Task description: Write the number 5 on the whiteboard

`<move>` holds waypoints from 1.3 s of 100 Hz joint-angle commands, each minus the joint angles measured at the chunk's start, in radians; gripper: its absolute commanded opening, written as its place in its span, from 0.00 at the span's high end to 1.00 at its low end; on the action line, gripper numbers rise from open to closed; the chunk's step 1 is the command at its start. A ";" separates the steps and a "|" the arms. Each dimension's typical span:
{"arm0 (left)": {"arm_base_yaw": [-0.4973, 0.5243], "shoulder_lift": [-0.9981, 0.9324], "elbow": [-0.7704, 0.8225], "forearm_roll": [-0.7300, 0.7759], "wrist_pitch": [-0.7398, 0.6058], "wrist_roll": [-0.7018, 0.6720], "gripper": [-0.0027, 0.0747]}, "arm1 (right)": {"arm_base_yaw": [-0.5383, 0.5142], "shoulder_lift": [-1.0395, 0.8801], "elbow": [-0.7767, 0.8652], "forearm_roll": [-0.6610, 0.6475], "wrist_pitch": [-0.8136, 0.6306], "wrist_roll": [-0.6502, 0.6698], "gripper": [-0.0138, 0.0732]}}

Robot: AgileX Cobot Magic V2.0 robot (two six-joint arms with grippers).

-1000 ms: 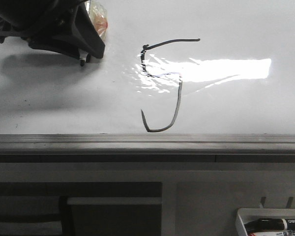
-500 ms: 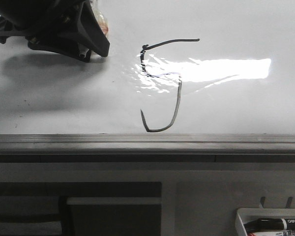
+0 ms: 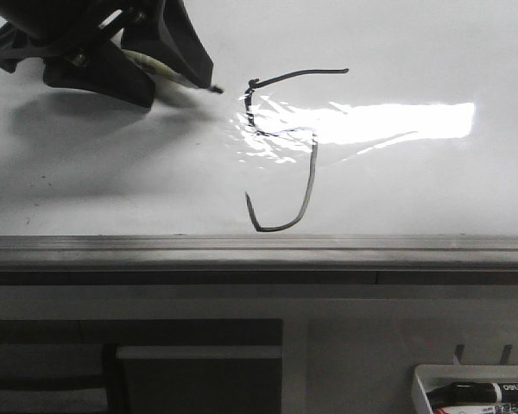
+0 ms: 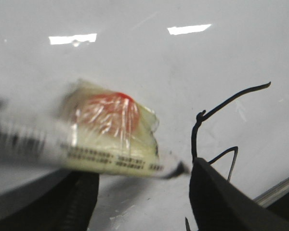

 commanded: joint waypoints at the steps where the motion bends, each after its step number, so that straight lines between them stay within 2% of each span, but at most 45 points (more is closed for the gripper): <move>1: 0.014 0.002 -0.016 0.032 -0.081 -0.010 0.41 | -0.004 -0.005 -0.025 -0.029 -0.058 0.002 0.91; 21: 0.014 0.002 -0.016 0.032 -0.081 -0.010 0.40 | -0.004 -0.005 -0.025 -0.024 -0.058 0.002 0.91; 44: 0.014 0.002 -0.016 0.032 -0.081 -0.010 0.31 | -0.004 -0.005 -0.025 -0.019 -0.058 0.002 0.91; 130: 0.014 0.002 -0.016 0.032 -0.045 -0.010 0.31 | -0.004 -0.005 -0.025 -0.008 -0.058 0.002 0.91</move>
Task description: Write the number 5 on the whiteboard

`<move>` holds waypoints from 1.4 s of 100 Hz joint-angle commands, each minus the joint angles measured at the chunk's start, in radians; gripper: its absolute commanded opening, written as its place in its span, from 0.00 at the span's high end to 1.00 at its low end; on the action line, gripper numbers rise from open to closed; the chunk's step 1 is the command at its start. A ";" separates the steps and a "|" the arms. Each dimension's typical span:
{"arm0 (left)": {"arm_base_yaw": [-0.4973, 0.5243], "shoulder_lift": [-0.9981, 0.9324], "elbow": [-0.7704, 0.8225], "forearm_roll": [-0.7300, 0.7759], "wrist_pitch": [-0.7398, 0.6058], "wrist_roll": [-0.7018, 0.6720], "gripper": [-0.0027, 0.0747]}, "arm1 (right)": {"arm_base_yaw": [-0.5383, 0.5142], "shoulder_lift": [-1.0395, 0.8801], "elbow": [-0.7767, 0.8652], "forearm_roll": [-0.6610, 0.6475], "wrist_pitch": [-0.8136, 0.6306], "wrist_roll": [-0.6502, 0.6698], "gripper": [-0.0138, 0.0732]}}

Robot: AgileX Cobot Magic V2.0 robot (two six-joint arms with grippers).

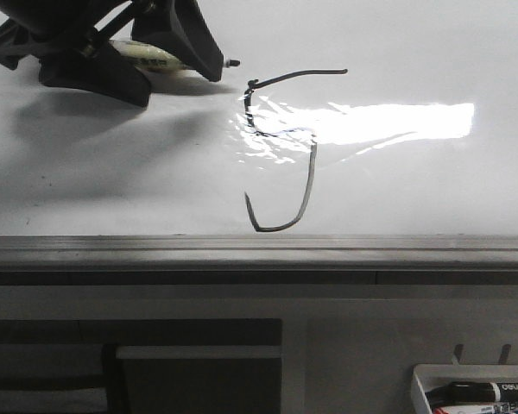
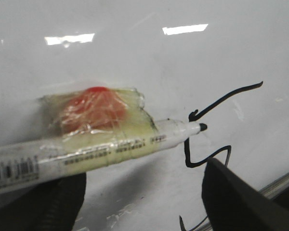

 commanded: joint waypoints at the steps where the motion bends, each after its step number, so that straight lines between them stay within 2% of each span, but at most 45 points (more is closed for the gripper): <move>1: 0.019 0.002 -0.012 0.036 -0.053 -0.009 0.31 | -0.004 -0.005 -0.025 -0.025 -0.058 0.000 0.91; 140: 0.019 0.002 -0.012 0.036 -0.026 -0.009 0.31 | -0.004 -0.005 -0.025 -0.005 -0.062 0.000 0.91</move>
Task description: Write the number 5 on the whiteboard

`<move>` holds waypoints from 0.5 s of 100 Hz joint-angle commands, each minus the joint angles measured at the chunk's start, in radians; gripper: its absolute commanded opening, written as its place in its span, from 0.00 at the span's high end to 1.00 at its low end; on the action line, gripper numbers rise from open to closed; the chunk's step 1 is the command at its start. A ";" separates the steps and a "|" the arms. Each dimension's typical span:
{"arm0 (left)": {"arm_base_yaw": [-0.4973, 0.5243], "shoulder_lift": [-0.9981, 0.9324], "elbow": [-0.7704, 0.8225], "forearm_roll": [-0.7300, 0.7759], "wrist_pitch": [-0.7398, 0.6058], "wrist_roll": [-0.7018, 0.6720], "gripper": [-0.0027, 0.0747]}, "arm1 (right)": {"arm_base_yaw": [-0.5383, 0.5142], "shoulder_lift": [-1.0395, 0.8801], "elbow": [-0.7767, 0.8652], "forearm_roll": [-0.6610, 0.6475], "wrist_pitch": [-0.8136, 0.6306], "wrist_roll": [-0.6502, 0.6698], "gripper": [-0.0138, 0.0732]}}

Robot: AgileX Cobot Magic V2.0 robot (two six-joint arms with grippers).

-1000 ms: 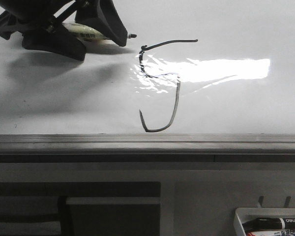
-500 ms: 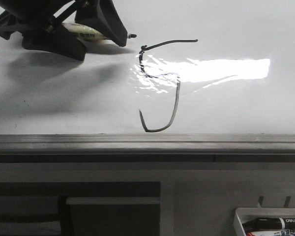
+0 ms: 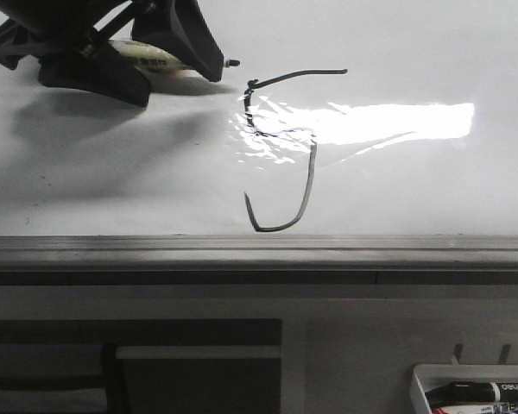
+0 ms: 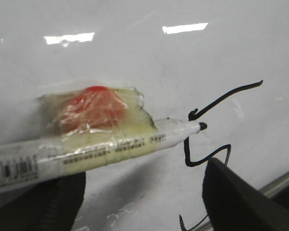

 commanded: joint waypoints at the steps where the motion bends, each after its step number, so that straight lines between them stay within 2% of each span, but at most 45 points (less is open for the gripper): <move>1: 0.019 0.002 -0.011 0.036 -0.032 -0.009 0.31 | -0.004 -0.005 -0.025 -0.025 -0.062 0.000 0.91; 50: 0.019 -0.035 -0.011 0.026 -0.028 -0.009 0.31 | -0.004 -0.005 -0.025 -0.025 -0.062 0.000 0.91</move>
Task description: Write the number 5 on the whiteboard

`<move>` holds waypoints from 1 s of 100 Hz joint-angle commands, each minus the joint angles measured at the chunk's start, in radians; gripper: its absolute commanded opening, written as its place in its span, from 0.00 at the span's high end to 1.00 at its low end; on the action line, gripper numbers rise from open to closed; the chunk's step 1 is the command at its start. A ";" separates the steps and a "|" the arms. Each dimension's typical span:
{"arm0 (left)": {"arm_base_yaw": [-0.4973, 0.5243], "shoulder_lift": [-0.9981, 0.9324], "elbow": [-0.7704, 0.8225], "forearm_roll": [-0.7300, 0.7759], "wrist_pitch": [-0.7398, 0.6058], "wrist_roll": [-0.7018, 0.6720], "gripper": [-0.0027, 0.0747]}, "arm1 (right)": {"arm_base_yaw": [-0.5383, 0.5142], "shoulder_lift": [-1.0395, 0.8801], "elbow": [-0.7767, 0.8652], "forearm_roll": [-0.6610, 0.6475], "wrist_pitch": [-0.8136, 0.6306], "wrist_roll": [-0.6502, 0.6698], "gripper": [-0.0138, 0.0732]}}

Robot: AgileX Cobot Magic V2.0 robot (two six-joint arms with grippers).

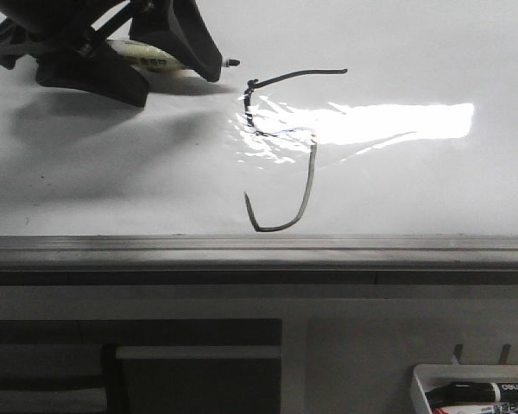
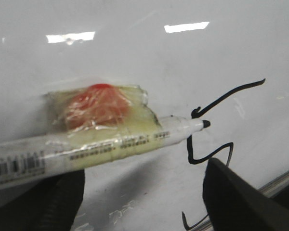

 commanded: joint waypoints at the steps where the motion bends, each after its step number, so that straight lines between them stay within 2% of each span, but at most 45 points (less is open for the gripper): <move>1: 0.019 -0.022 -0.009 0.026 -0.040 -0.009 0.31 | -0.004 -0.005 -0.025 -0.026 -0.059 0.000 0.91; 22: 0.019 -0.058 -0.009 0.024 -0.027 -0.009 0.24 | -0.004 -0.005 -0.025 -0.026 -0.069 0.000 0.91; 52: 0.019 -0.091 -0.009 -0.009 0.060 -0.009 0.24 | -0.004 -0.005 -0.025 -0.024 -0.075 0.000 0.91; 86: 0.013 -0.314 -0.009 -0.009 0.065 -0.009 0.24 | -0.004 -0.005 -0.025 -0.024 -0.081 0.000 0.91; 100: 0.013 -0.436 -0.009 0.044 0.075 -0.009 0.30 | -0.004 -0.011 -0.025 -0.024 -0.083 0.000 0.91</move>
